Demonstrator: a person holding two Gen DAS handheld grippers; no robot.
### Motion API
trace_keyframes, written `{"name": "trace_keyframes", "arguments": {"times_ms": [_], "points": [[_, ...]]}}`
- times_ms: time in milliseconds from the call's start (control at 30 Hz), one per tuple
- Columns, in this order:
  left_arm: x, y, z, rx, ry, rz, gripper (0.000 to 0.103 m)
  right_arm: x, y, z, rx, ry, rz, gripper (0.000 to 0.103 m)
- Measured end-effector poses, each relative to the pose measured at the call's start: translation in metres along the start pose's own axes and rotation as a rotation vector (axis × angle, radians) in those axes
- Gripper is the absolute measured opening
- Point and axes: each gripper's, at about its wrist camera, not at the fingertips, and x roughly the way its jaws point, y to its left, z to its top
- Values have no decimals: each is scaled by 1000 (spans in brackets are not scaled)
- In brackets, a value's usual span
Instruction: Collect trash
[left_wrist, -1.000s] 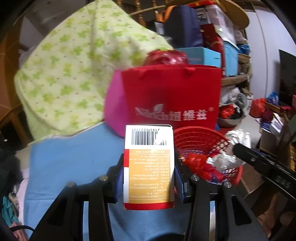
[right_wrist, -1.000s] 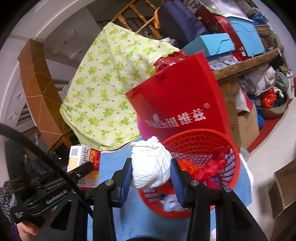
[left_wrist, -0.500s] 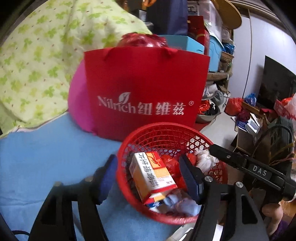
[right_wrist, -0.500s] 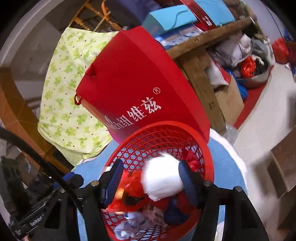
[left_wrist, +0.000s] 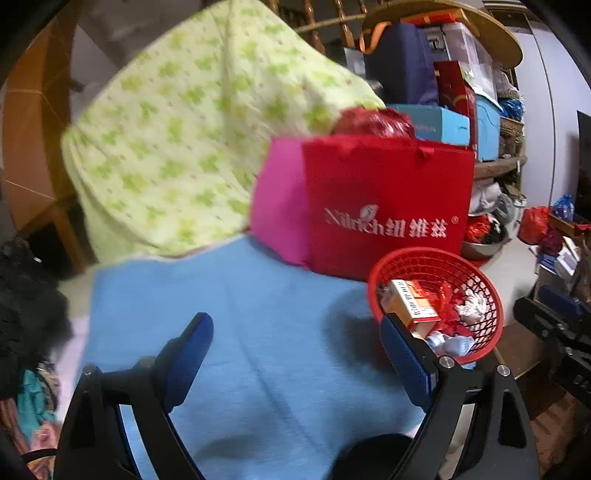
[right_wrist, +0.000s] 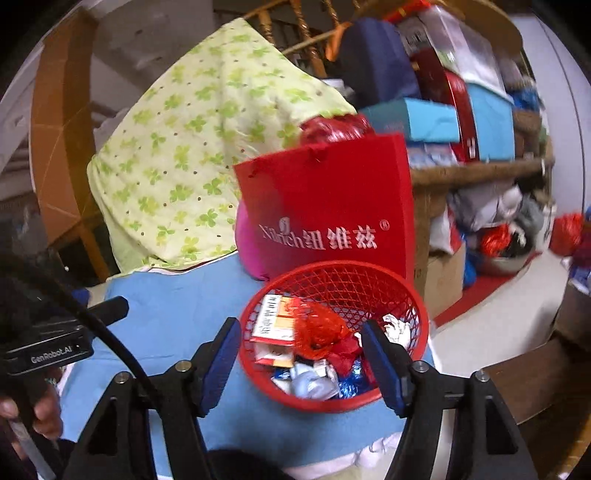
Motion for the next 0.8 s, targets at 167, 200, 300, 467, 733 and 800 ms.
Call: {"name": "trace_keyframes", "arguments": {"times_ms": [167,200,300,467,733,800], "points": [[-29,11,-2,11,-15,45,92,-34,38,6,-68,-26,-47,76],[-34,12,-3,8,-17,52,92,-38,43,5,-73,-27,-60,76],[-43,16,-6,-5,-12,67,96,-48,53,2,-69,-13,-87,78],[-60,18,-12,-2,-30,83,99,-54,60,-7,-76,39,-134,78],[-71,19,-17,-11,-20,86,99,-66,56,-2,-31,16,-146,78],[-73,19,-18,-10,-21,86,99,-69,56,-2,-27,11,-150,78]]}}
